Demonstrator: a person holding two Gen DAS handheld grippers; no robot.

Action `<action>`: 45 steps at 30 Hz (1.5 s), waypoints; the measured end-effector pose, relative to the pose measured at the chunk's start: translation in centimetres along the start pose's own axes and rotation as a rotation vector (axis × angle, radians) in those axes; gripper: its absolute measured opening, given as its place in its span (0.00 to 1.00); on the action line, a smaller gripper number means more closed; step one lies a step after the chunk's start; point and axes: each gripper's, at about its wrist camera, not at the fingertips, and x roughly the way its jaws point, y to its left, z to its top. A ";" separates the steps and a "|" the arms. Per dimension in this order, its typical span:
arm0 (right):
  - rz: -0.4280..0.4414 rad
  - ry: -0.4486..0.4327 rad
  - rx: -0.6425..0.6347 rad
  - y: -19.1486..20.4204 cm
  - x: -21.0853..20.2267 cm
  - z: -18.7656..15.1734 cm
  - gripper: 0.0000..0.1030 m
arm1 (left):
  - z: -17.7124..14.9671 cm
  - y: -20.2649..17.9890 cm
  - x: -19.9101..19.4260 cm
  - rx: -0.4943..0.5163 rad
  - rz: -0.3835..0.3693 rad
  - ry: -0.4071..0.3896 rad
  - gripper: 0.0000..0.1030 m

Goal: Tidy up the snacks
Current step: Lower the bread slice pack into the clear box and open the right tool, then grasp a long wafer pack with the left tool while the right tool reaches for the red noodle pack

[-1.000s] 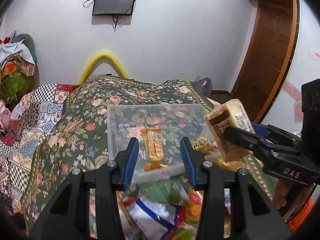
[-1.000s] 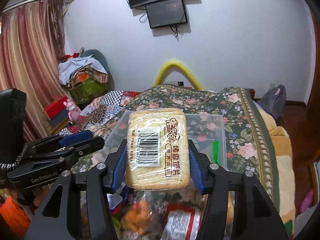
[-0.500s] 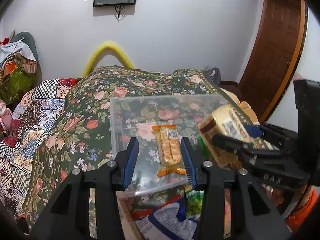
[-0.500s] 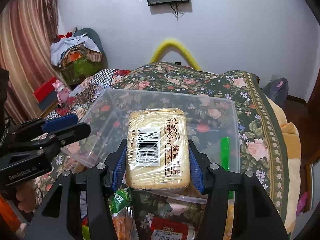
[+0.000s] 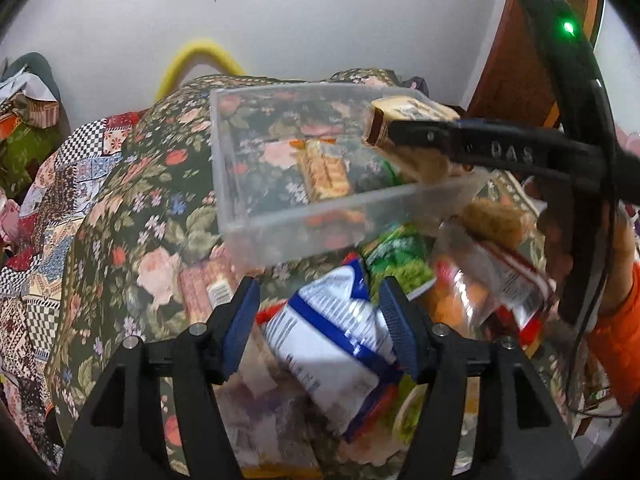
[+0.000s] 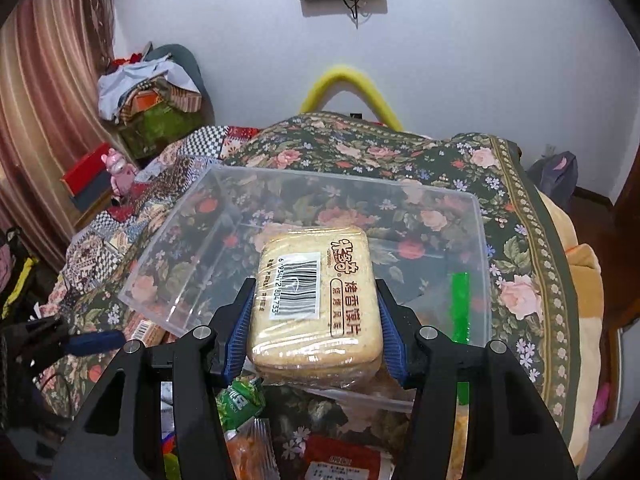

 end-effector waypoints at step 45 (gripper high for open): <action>-0.079 -0.082 -0.060 -1.5 -8.8 -6.0 0.75 | 6.0 1.1 -2.8 -0.033 0.131 -0.171 0.44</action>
